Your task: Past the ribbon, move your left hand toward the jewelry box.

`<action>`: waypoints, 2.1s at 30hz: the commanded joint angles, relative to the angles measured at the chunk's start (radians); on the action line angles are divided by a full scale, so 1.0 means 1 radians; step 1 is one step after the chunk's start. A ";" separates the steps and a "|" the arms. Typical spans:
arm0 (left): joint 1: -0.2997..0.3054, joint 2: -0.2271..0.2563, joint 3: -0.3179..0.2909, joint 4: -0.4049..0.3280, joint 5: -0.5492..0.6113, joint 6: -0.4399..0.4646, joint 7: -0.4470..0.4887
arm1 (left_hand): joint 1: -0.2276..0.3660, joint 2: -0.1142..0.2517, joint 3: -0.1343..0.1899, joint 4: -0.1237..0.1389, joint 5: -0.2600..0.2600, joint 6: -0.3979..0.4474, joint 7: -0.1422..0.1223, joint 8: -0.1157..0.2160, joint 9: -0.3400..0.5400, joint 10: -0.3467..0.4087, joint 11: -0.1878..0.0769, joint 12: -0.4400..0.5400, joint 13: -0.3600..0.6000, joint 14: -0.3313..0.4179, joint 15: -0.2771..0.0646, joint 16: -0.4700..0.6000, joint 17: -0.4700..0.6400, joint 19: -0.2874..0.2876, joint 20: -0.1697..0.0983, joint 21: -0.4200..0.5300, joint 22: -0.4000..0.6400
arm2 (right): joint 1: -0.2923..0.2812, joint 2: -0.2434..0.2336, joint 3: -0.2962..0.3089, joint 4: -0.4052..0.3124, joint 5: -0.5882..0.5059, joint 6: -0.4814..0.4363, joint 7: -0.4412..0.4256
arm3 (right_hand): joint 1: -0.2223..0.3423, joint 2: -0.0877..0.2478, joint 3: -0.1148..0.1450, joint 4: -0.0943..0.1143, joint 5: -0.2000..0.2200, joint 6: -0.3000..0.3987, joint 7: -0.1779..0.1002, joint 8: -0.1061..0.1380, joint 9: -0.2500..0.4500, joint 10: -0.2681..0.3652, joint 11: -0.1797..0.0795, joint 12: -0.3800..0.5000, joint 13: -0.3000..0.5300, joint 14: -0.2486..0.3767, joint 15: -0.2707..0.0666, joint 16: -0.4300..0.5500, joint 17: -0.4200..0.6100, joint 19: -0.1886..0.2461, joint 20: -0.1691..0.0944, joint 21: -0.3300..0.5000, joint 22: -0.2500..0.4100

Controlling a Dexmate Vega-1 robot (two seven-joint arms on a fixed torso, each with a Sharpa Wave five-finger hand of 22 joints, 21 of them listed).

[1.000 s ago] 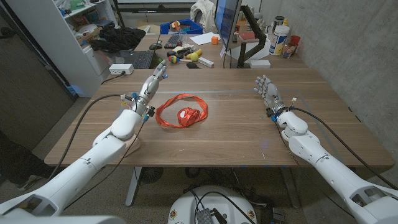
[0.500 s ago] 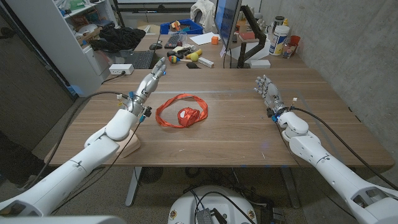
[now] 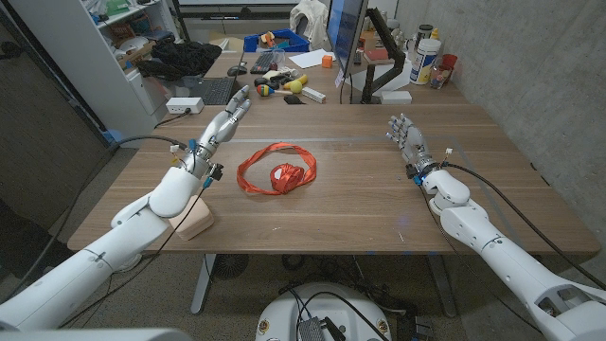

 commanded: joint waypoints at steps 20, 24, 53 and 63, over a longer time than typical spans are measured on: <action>0.268 0.075 -0.246 -0.263 0.241 0.164 0.104 | 0.010 0.047 0.007 -0.006 0.007 0.017 -0.013 0.005 0.001 0.010 -0.006 -0.002 0.005 0.006 -0.043 -0.002 0.001 -0.085 -0.032 -0.009 0.004 | 0.003 0.004 -0.011 -0.009 -0.011 -0.003 -0.003 | -0.009 0.065 0.004 0.006 0.006 0.009 0.003 0.006 0.003 0.007 -0.003 0.006 0.003 -0.008 -0.001 -0.001 0.002 0.001 -0.045 -0.004 0.003; 0.292 0.071 -0.271 -0.284 0.276 0.187 0.099 | 0.014 0.046 0.009 -0.008 0.008 0.017 -0.015 0.004 0.001 0.008 -0.007 -0.004 0.005 0.005 -0.044 -0.004 0.001 -0.087 -0.029 -0.010 0.004 | 0.004 0.004 -0.012 -0.010 -0.013 -0.003 -0.005 | -0.009 0.065 0.004 0.006 0.006 0.009 0.003 0.006 0.003 0.007 -0.003 0.006 0.003 -0.007 -0.001 -0.001 0.002 0.001 -0.045 -0.005 0.003; 0.473 -0.047 -0.468 -0.417 0.480 0.259 0.052 | 0.035 0.039 0.017 -0.023 0.009 0.025 -0.024 0.001 0.001 0.019 -0.011 -0.003 0.005 0.012 -0.042 -0.004 -0.001 -0.081 -0.003 -0.010 0.005 | 0.019 0.017 -0.029 -0.008 -0.029 -0.008 -0.011 | -0.011 0.064 0.004 0.006 0.007 0.009 0.004 0.006 0.003 0.008 -0.002 0.006 0.003 -0.007 0.000 -0.001 0.002 0.003 -0.044 -0.011 0.003; 0.515 -0.102 -0.516 -0.452 0.556 0.276 0.026 | 0.045 0.035 0.021 -0.029 0.010 0.035 -0.029 0.002 0.001 0.035 -0.015 0.000 0.005 0.025 -0.037 -0.001 -0.001 -0.065 0.021 -0.006 0.005 | 0.023 0.022 -0.035 -0.006 -0.033 -0.008 -0.011 | -0.012 0.063 0.004 0.007 0.007 0.009 0.002 0.006 0.003 0.008 -0.003 0.006 0.003 -0.006 -0.001 -0.001 0.002 0.005 -0.044 -0.013 0.003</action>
